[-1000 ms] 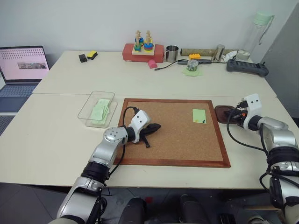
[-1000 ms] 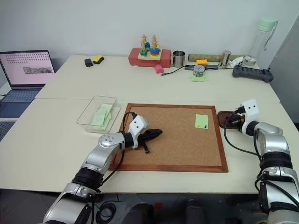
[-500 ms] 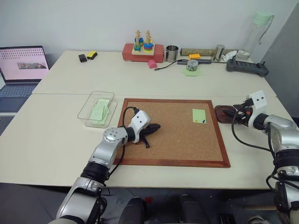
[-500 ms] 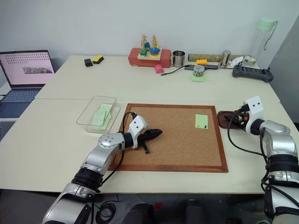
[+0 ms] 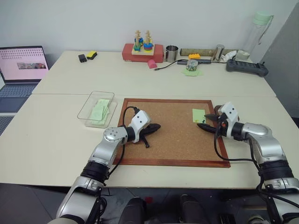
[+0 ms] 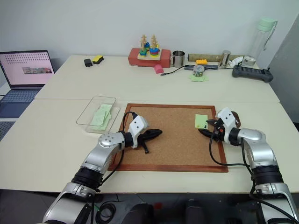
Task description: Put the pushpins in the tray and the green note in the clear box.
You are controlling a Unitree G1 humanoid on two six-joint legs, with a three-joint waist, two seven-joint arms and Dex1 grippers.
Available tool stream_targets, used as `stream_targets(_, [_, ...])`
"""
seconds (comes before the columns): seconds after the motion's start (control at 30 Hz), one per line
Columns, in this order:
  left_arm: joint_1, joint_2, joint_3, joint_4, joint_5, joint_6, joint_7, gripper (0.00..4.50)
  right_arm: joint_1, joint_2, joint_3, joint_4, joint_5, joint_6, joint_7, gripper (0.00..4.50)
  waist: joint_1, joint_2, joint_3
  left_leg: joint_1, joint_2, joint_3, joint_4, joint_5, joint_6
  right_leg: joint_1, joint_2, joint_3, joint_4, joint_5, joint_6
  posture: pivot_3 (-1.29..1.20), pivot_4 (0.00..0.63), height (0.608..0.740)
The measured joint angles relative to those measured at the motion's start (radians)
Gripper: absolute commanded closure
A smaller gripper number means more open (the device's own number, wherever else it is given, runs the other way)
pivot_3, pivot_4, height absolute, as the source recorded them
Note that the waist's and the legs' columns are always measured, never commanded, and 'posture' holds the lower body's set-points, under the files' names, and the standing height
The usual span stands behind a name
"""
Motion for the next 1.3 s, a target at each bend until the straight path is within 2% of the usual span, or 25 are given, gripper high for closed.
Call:
stream_targets(0.07, [0.000, 0.000, 0.001, 0.000, 0.001, 0.000, -0.001, 4.50, -0.010, 0.000, 0.002, 0.027, -0.007, -0.019, 0.000, 1.40, 0.000, 0.000, 0.000, 0.000, 0.000, 0.000, 0.000, 0.000, 0.000, 0.000, 0.000, 0.000, 0.000, 0.000, 0.000, 0.00, 0.150, 0.740])
stream_targets(0.1, [0.000, 0.000, 0.001, 0.000, 0.001, 0.001, -0.002, 4.50, -0.013, 0.001, 0.002, 0.041, -0.009, -0.027, 0.000, 1.76, 0.000, 0.000, 0.000, 0.000, 0.000, 0.000, 0.000, 0.000, 0.000, 0.000, 0.000, 0.000, 0.000, 0.000, 0.000, 0.00, 0.150, 0.740])
stream_targets(0.13, [0.000, 0.001, 0.001, -0.001, 0.001, 0.001, -0.002, 4.50, -0.013, 0.002, 0.002, 0.050, -0.012, -0.032, 0.000, 1.82, 0.000, 0.000, 0.000, 0.000, 0.000, 0.000, 0.000, 0.000, 0.000, 0.000, 0.000, 0.000, 0.000, 0.000, 0.000, 0.00, 0.150, 0.740])
stream_targets(0.47, [0.001, 0.002, 0.002, -0.003, 0.002, 0.002, -0.003, 4.50, -0.013, 0.007, 0.003, 0.088, -0.019, -0.075, 0.004, 3.97, -0.001, 0.000, 0.000, 0.000, 0.000, 0.000, 0.000, 0.000, 0.000, 0.000, 0.000, 0.000, 0.000, 0.000, 0.000, 0.00, 0.150, 0.740])
stream_targets(0.57, [0.002, 0.004, 0.002, -0.004, 0.002, 0.002, -0.005, 4.50, -0.013, 0.007, 0.000, 0.092, -0.019, -0.077, 0.002, 4.47, -0.001, 0.000, 0.000, 0.000, 0.000, 0.000, 0.000, 0.000, 0.000, 0.000, 0.000, 0.000, 0.000, 0.000, 0.000, 0.00, 0.150, 0.740])
stream_targets(0.83, [0.005, 0.005, 0.002, -0.009, 0.002, 0.004, -0.005, 4.50, -0.014, 0.007, -0.002, 0.092, -0.013, -0.072, 0.004, 4.47, -0.002, 0.000, 0.000, 0.000, 0.000, 0.000, 0.000, 0.000, 0.000, 0.000, 0.000, 0.000, 0.000, 0.000, 0.000, 0.00, 0.150, 0.740])
stream_targets(1.3, [0.011, 0.005, 0.001, -0.014, 0.004, 0.003, 0.004, 4.50, -0.026, -0.027, -0.083, -0.038, 0.102, 0.093, 0.024, 4.47, -0.002, 0.000, 0.000, 0.000, 0.000, 0.000, -0.001, 0.000, 0.000, 0.000, 0.000, 0.000, 0.000, 0.000, 0.000, 0.00, 0.150, 0.740])
